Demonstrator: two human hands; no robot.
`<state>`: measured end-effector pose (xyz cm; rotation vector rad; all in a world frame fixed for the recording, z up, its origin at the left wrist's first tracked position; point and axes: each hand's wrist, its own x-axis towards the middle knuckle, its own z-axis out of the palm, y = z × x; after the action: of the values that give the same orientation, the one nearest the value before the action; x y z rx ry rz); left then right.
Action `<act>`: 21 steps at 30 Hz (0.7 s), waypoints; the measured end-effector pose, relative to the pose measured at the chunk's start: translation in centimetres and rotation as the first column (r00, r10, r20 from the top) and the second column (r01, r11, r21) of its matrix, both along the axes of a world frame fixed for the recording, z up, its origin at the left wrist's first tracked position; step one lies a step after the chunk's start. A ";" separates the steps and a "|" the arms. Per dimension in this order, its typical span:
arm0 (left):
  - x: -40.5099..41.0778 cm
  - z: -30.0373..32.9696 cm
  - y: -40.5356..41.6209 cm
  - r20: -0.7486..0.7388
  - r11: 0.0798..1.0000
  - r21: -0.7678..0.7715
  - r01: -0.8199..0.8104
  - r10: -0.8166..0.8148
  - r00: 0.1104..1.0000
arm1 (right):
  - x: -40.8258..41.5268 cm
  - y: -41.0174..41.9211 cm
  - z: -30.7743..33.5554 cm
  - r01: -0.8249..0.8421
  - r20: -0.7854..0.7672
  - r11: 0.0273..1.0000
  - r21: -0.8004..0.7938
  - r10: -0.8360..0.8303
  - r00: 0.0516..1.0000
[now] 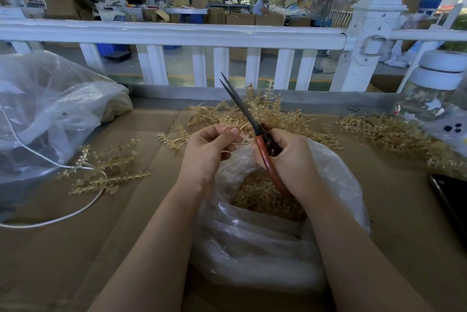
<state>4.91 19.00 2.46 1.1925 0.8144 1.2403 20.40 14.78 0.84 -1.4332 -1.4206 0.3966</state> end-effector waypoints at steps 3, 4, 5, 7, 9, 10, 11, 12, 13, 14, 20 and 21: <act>-0.1 0.0 0.0 0.037 1.000 0.019 -0.002 0.001 0.999 | 0.1 -0.2 0.0 0.065 0.098 0.998 -0.018 -0.063 0.993; -0.2 0.0 0.0 0.062 1.000 0.025 0.002 -0.004 0.998 | 0.3 -0.3 0.0 0.090 0.163 0.995 -0.033 -0.083 0.983; -0.2 0.0 0.0 0.087 1.000 0.029 0.005 -0.008 0.996 | 0.4 -0.4 0.0 0.111 0.236 0.993 -0.046 -0.097 0.967; -0.3 -0.1 0.2 0.105 0.999 0.040 -0.003 -0.001 0.995 | 0.5 -0.4 -0.1 0.144 0.364 0.989 -0.037 -0.120 0.924; -0.3 -0.4 0.4 0.096 0.998 0.059 -0.021 0.015 0.995 | 0.6 -0.5 -0.3 0.162 0.442 0.987 0.009 -0.149 0.885; -0.3 -0.4 0.5 0.093 0.997 0.067 -0.028 0.022 0.995 | 0.6 -0.5 -0.3 0.170 0.463 0.985 0.031 -0.165 0.871; -0.4 -0.5 0.5 0.093 0.997 0.072 -0.034 0.027 0.995 | 0.6 -0.5 -0.3 0.176 0.477 0.983 0.048 -0.177 0.861; -0.4 -0.6 0.6 0.093 0.996 0.078 -0.036 0.029 0.995 | 0.6 -0.4 -0.3 0.181 0.489 0.982 0.061 -0.187 0.852; -0.5 -0.6 0.6 0.090 0.996 0.085 -0.037 0.029 0.995 | 0.6 -0.4 -0.3 0.187 0.500 0.980 0.068 -0.195 0.843; -0.5 -0.6 0.7 0.086 0.995 0.090 -0.038 0.030 0.996 | 0.6 -0.4 -0.3 0.193 0.509 0.979 0.068 -0.200 0.837; -0.7 -0.7 0.8 0.057 0.994 0.113 -0.002 -0.005 0.998 | 0.6 -0.4 0.2 0.222 0.549 0.974 0.049 -0.212 0.809; -0.8 -0.7 0.8 0.052 0.993 0.120 0.005 -0.011 0.999 | 0.6 -0.4 0.2 0.229 0.554 0.972 0.044 -0.215 0.804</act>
<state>4.15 19.85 1.74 1.2527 0.7041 1.3235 20.96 14.41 1.03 -1.8051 -1.6732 -0.1812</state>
